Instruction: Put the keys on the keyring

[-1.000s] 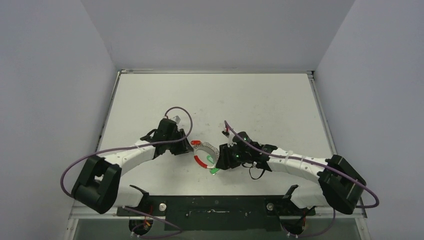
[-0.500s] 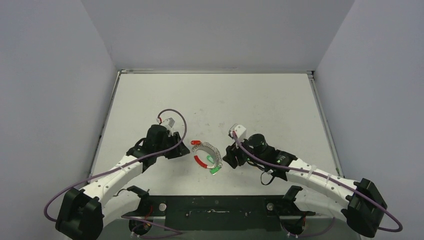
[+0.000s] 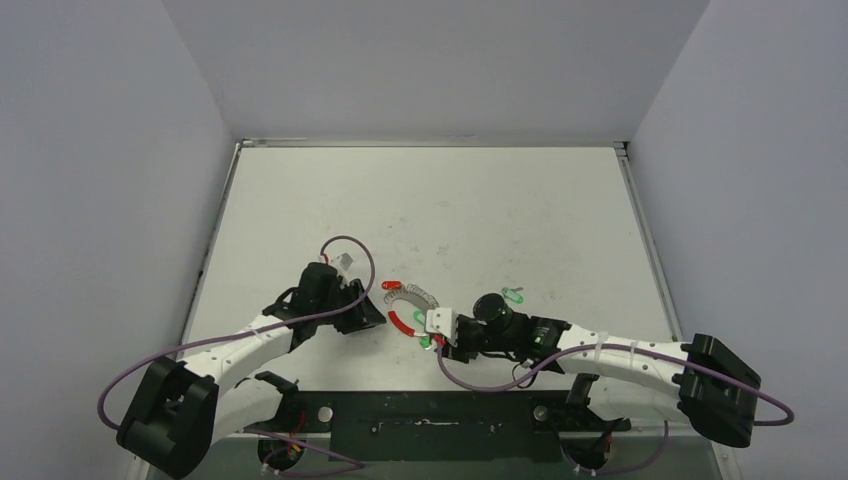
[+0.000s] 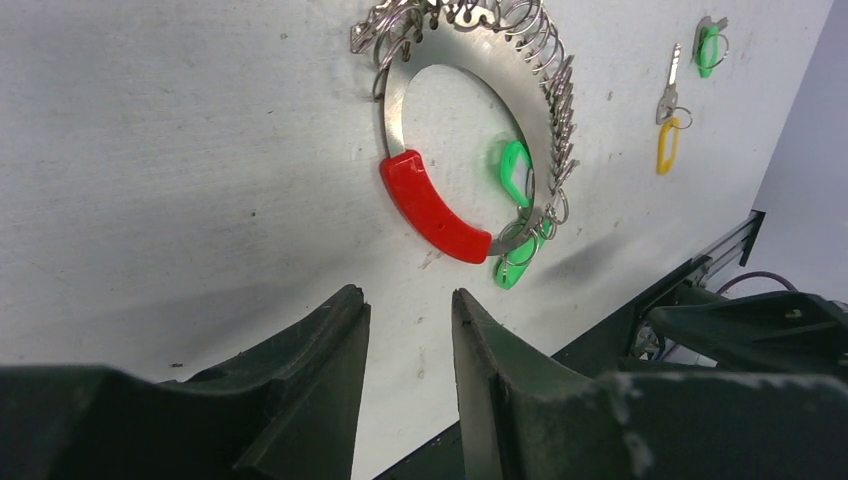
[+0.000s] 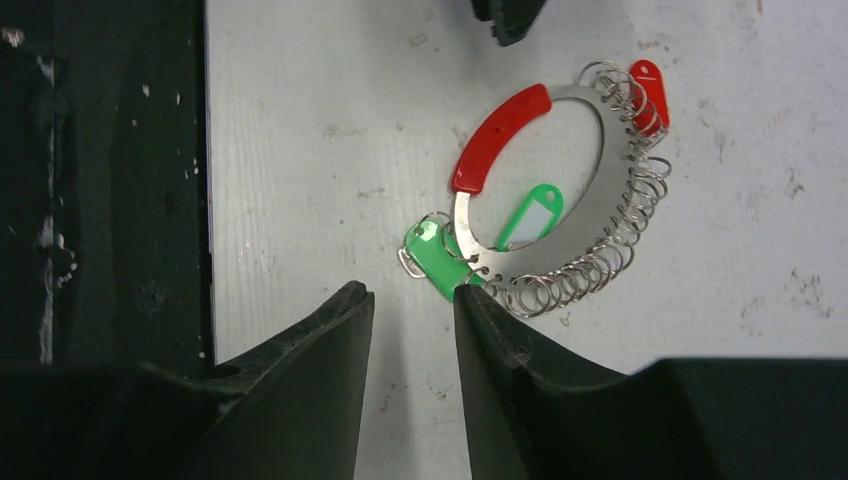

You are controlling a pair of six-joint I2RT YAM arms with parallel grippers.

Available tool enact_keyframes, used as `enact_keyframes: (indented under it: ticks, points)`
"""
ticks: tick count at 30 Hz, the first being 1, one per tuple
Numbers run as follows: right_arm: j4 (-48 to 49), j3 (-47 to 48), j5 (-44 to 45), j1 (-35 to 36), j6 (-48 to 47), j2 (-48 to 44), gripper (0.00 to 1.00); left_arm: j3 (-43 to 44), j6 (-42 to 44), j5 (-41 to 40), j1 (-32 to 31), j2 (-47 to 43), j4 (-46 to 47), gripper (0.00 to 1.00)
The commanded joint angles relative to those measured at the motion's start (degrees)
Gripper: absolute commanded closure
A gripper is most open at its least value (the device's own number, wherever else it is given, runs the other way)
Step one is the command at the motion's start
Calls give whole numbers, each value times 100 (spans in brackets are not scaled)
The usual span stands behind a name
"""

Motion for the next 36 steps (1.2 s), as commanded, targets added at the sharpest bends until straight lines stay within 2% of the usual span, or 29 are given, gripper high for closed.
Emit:
enact_keyframes:
  ticks: [1, 6, 13, 19, 30, 36]
  points:
    - [82, 75, 8, 398, -1638, 396, 67, 15, -72, 168, -17, -9, 449, 66]
    - [643, -133, 1462, 830, -1735, 786, 68, -20, -110, 178, -32, -53, 502, 66]
    - [1223, -235, 2672, 1009, -1685, 1199, 70, 5, -111, 180, -35, -104, 451, 65]
    - [1400, -216, 2829, 1012, -1625, 1328, 70, -15, -98, 162, -35, -236, 406, 64]
    - [1398, 15, 2277, 1022, -1509, 1670, 70, -12, -119, 143, -35, -276, 379, 63]
    - [1577, 72, 2581, 1038, -1384, 2087, 70, 2, -116, 146, -37, -309, 371, 63]
